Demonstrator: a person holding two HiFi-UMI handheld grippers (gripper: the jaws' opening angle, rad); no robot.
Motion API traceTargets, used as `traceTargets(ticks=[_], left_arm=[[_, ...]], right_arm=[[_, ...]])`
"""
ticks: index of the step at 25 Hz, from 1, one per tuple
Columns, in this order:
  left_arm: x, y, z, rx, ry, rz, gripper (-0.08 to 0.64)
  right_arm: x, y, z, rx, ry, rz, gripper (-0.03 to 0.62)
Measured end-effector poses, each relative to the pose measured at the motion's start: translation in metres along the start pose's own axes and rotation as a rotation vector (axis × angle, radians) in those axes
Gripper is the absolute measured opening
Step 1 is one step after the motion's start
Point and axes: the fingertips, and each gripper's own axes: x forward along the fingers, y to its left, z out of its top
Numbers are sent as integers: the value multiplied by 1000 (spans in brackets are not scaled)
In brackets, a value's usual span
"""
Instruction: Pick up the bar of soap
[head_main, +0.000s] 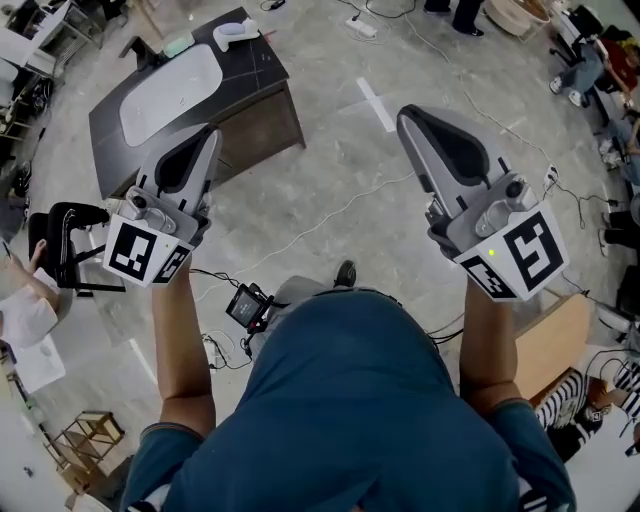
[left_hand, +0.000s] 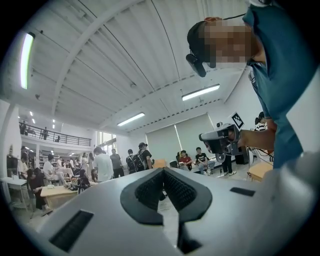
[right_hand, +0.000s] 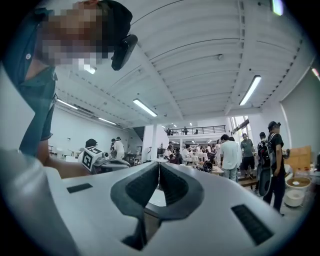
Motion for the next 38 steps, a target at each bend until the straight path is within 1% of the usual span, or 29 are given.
traceTargets(ticks=[5,10,18,23,27,31,36,38], left_arm=[[17,10,-3,2,21,20,3],[26,35,-12,-2,19,23,3],[41,108,-26,-18,-23,7,3],[46,151,-38,-26,-30,-13,3],[44,180,-43,-26,-38,-5,3],[47,198,-48,-35,-37,13,3],[61,209,-59,-45,-15,23,3],[68,217,-62,-42,-4,38,3]], right_arm=[[13,-23,-5,12,-3,27,17],[41,-34,-17,17,12,41,17],[112,-50,-23,-14,39,21,17],[155,-57,-22,-29,43,1,17],[182,-62,-26,-28,51,-8,17],[202,-69,-27,-32,58,9,17],[222,-88,-34,-21,57,38,17],[232,-99,-37,-16,53,55,17]])
